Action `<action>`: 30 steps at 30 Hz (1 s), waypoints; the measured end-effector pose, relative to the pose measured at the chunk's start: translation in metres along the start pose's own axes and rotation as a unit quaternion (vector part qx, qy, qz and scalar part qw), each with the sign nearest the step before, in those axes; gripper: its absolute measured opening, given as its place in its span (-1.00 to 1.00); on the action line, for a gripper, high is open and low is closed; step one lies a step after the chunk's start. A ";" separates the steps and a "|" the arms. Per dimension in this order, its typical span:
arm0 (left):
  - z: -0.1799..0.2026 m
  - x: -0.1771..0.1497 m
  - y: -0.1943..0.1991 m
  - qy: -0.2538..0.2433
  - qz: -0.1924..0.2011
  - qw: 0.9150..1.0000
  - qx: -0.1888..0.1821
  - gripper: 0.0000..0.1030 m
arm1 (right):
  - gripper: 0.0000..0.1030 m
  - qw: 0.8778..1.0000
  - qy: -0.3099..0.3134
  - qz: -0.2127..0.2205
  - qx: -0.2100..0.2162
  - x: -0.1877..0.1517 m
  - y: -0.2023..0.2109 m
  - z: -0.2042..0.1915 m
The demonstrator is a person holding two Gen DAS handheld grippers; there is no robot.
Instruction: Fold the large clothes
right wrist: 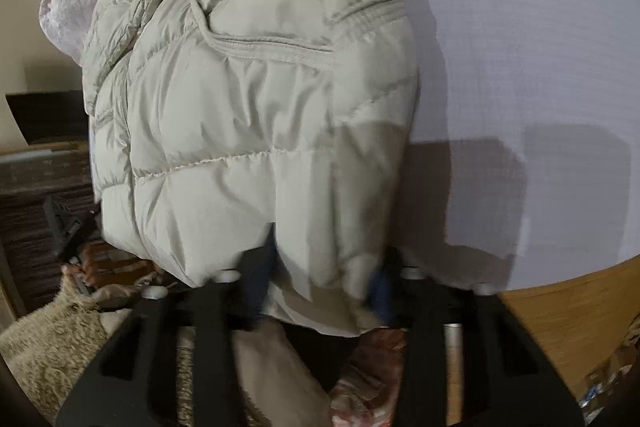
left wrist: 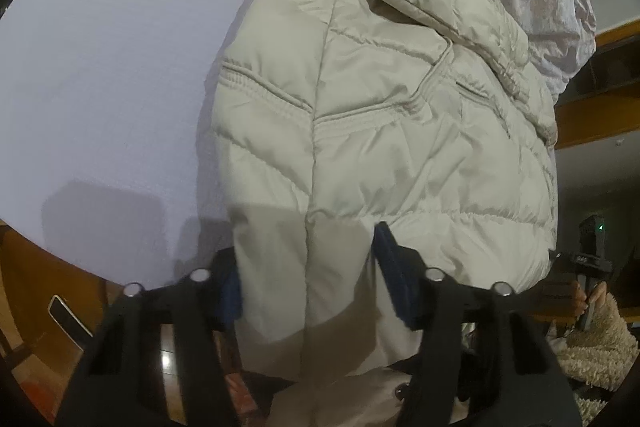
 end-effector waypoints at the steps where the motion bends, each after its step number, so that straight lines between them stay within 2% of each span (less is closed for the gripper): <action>1: 0.000 0.000 0.000 0.005 0.000 1.000 -0.005 -0.23 | -0.46 1.000 0.003 0.003 0.003 0.001 0.000 -0.001; 2: 0.001 0.000 0.000 0.009 0.002 1.000 -0.008 -0.29 | -0.51 1.000 0.008 0.005 0.005 0.001 0.000 -0.003; 4: 0.007 0.002 0.003 0.001 0.010 1.000 -0.011 -0.55 | -0.66 1.000 0.018 0.011 0.011 0.002 0.002 -0.009; 7: 0.018 0.007 0.010 -0.018 0.022 1.000 -0.010 -0.72 | -0.73 0.999 0.038 0.018 0.006 0.004 0.005 -0.021; 12: 0.029 0.022 0.030 -0.030 0.046 0.998 -0.026 -0.77 | -0.76 0.996 0.074 0.041 -0.001 0.013 0.020 -0.037; 19: 0.050 0.060 0.059 -0.054 0.094 0.993 -0.045 -0.78 | -0.77 0.987 0.128 0.099 -0.018 0.045 0.048 -0.070; 24: 0.067 0.098 0.076 -0.062 0.132 0.988 -0.055 -0.78 | -0.77 0.975 0.156 0.153 -0.035 0.085 0.071 -0.100; 30: 0.083 0.149 0.094 -0.055 0.171 0.981 -0.067 -0.78 | -0.77 0.964 0.161 0.205 -0.042 0.138 0.094 -0.133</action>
Point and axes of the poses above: each gripper's, at about its wrist camera, not at the fingertips, and y roughly against the way its jaws point, z to its right, x to its top, the point moved 8 cm from there along -y, roughly the way its jaws point, and after that the axes turned 6 degrees about z, right-handed, at the moved point
